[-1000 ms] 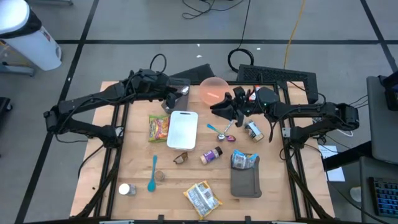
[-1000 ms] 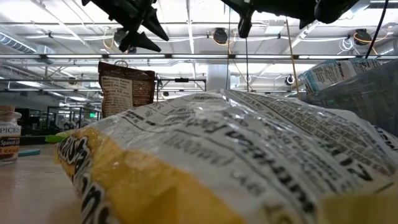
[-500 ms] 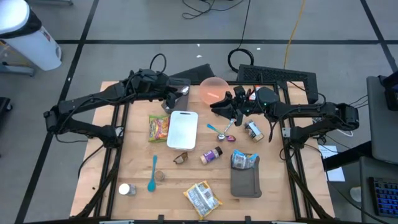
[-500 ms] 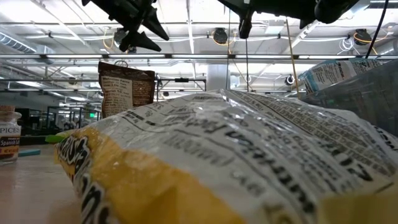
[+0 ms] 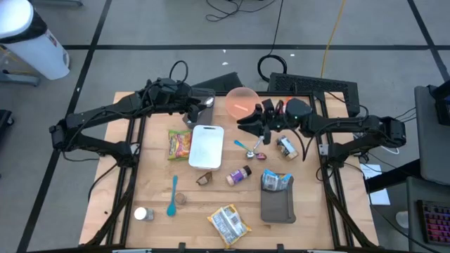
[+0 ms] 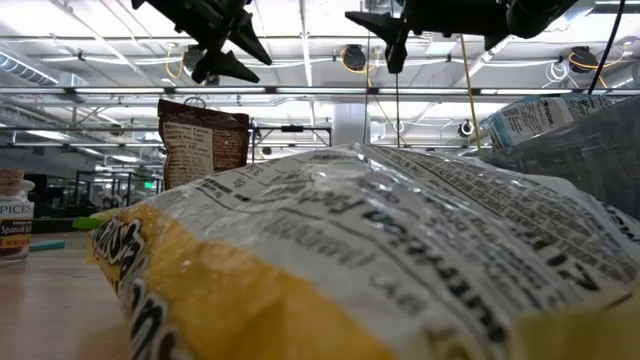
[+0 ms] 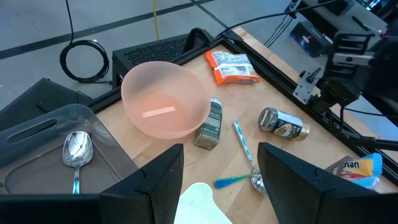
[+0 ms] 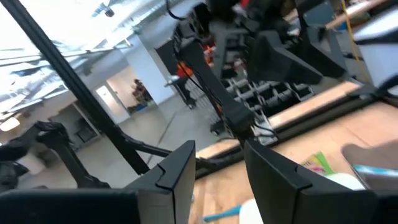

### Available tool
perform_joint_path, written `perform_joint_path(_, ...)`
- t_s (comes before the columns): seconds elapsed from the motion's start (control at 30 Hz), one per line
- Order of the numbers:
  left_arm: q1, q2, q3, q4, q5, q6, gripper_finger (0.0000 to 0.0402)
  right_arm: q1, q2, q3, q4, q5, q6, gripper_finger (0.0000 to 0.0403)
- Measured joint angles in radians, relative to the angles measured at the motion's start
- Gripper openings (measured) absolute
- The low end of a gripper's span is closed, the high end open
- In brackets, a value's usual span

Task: Pick & Place Food Item
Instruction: Put the orange seasoning pack into the white bin

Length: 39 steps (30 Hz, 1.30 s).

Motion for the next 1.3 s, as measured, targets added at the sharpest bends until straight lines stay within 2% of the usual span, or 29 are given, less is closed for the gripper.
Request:
perform_joint_path(0.3, 0.0, 0.0, 0.0, 0.0, 0.0, 0.0, 0.0212, -0.002, 0.0, 0.0, -0.018, -0.005, -0.107, 0.013)
perform_joint_path(0.5, 0.0, 0.0, 0.0, 0.0, 0.0, 0.0, 0.0212, -0.002, 0.0, 0.0, -0.134, -0.005, -0.175, 0.013)
perform_joint_path(0.7, 0.0, 0.0, 0.0, 0.0, 0.0, -0.004, 0.0212, -0.002, 0.0, 0.0, -0.208, -0.005, -0.178, 0.013)
perform_joint_path(0.83, 0.0, 0.0, 0.0, 0.046, 0.001, -0.072, 0.0212, -0.002, 0.0, 0.001, -0.251, -0.001, -0.176, 0.013)
perform_joint_path(1.0, 0.0, 0.0, 0.0, 0.113, 0.0, -0.193, 0.0212, -0.009, -0.01, 0.06, -0.478, 0.037, -0.267, 0.013)
perform_joint_path(1.17, 0.0, 0.0, 0.0, 0.228, -0.024, -0.212, 0.0212, -0.018, -0.01, 0.188, -0.781, 0.15, -0.425, 0.013)
perform_joint_path(1.3, 0.004, 0.0, 0.0, 0.278, -0.026, -0.212, 0.0212, -0.044, -0.012, 0.257, -0.87, 0.207, -0.458, 0.013)
